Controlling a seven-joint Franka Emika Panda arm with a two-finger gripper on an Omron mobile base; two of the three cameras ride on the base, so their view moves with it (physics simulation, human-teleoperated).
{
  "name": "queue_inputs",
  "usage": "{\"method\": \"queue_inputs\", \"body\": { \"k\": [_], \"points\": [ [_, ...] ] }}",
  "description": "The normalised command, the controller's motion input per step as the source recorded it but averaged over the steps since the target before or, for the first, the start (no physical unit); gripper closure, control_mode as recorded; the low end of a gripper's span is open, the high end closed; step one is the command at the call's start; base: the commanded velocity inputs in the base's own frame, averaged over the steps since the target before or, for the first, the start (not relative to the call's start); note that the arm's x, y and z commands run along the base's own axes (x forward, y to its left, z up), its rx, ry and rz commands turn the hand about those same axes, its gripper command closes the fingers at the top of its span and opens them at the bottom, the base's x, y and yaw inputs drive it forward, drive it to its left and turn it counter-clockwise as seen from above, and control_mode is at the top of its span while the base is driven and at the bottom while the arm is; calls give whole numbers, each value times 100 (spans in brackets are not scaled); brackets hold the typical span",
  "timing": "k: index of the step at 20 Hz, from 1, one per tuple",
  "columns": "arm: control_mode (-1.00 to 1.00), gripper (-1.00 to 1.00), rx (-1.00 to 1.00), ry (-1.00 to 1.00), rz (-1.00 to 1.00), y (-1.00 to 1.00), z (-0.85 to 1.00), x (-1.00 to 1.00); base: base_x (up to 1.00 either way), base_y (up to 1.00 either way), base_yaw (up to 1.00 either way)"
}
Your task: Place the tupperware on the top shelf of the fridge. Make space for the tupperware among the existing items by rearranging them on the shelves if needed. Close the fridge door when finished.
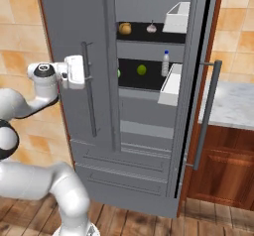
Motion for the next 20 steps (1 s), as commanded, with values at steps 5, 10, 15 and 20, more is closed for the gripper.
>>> {"method": "queue_inputs", "body": {
  "k": [5,10,15,20],
  "points": [
    [-100,-100,4,-1,13,-64,29,99,0,0,0],
    [-100,-100,2,4,14,-30,20,75,0,0,0],
    [-100,-100,2,0,7,-1,39,-59,0,0,0],
    [-100,-100,0,-18,20,-6,65,-100,0,0,0]
  ]
}}
